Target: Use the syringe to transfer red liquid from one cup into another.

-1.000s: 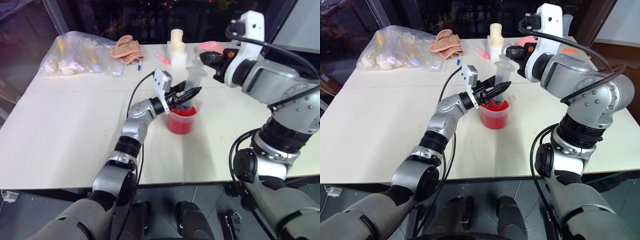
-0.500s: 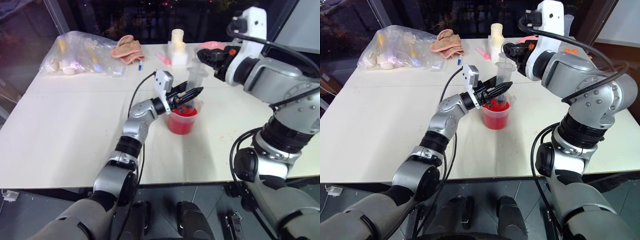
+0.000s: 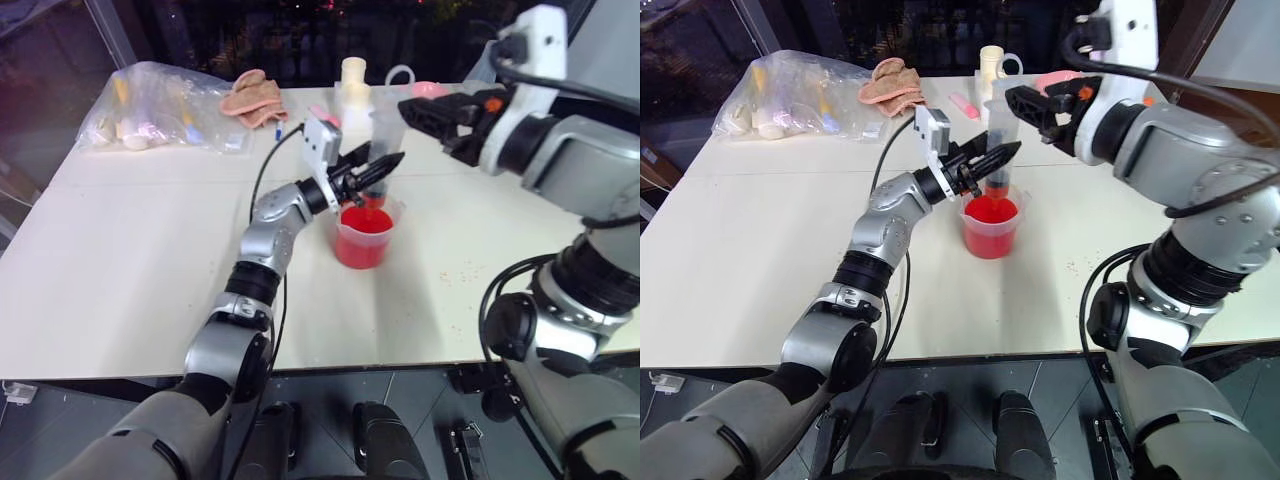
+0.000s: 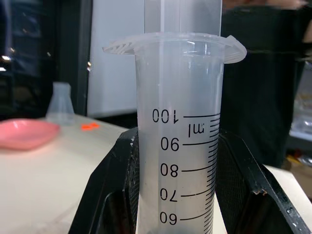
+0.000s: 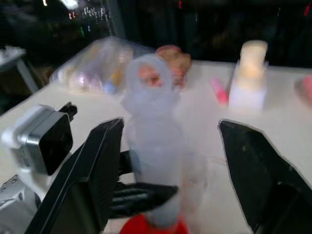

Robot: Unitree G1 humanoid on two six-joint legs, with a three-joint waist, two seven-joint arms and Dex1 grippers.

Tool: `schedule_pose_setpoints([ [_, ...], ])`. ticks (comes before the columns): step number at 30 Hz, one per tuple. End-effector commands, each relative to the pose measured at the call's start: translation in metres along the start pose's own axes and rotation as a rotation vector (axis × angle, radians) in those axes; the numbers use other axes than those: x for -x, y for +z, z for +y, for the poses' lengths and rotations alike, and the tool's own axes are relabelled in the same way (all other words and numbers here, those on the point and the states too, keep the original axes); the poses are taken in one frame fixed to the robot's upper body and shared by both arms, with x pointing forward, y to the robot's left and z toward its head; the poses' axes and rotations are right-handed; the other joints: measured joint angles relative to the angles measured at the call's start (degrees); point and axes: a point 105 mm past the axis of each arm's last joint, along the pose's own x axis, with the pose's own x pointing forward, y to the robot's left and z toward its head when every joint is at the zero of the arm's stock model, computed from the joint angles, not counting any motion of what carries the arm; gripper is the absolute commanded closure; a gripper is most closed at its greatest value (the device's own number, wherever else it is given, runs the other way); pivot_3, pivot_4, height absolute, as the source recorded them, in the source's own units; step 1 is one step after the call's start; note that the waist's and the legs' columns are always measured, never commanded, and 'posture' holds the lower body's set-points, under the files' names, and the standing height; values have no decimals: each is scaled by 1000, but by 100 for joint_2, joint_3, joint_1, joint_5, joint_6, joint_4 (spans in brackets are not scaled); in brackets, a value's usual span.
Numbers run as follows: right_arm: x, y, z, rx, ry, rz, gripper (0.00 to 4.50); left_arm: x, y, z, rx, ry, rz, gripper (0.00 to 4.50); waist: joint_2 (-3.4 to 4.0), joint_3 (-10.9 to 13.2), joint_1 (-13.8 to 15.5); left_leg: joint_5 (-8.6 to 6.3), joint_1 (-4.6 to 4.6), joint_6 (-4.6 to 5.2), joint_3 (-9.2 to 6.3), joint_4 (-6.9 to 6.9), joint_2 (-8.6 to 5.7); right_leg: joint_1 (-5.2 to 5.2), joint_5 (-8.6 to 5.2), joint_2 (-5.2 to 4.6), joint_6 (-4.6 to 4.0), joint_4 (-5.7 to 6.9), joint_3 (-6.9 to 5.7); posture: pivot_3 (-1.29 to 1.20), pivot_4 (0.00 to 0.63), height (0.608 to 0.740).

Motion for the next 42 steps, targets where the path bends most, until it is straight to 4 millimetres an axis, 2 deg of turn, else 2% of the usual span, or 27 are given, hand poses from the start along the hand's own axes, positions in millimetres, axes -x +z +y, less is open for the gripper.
schedule_pose_setpoints([
  [1,15,18,13,60,76,-80,1312,-13,49,-2,-68,-22,-128,2954,-1,1,5,0,0,0,0,0,0,0,0,0,0,0,0,0,150,740],
  [3,19,21,14,74,86,-98,1312,-16,67,2,-86,-4,-172,2954,-2,2,11,0,-3,0,0,0,0,-1,0,-1,0,-2,0,0,150,740],
  [6,18,21,14,72,82,-105,1312,-19,82,10,-112,16,-198,2954,-2,3,1,-1,-4,2,0,0,0,0,0,-1,1,-9,-1,0,150,740],
  [11,15,19,14,62,68,-112,1312,-20,86,26,-138,70,-196,2954,-2,2,10,-1,-4,2,0,-1,-1,1,0,0,1,-11,-3,0,150,740],
  [13,14,19,14,59,65,-114,1312,-20,80,31,-150,87,-177,2954,-2,3,9,-1,-4,2,0,-1,-1,1,0,0,1,-11,-3,0,150,740],
  [18,10,17,14,52,60,-115,1312,-12,47,40,-166,133,-97,2954,-3,3,12,-1,-5,2,0,-3,-1,0,0,-1,1,-12,-3,0,150,740],
  [21,7,16,19,55,73,-116,1312,-8,35,44,-171,169,-78,2954,-3,3,7,-1,-5,2,0,-5,-1,-1,0,-2,1,-13,-3,0,150,740],
  [29,-9,17,30,50,113,-116,1312,-6,25,49,-179,232,-73,2954,-3,3,8,-1,-4,2,0,-14,-1,-5,0,-2,2,-15,-2,0,150,740],
  [37,-32,35,43,1,164,-148,1312,-1,13,50,-187,256,-51,2954,-3,2,2,0,-5,1,1,-29,-2,-16,1,-1,2,-14,-2,0,150,740],
  [42,-64,34,36,-33,85,-104,1312,-1,12,51,-196,258,-44,2954,-3,2,-3,1,-5,0,7,-37,-4,-24,1,-1,1,-12,-2,0,150,740],
])
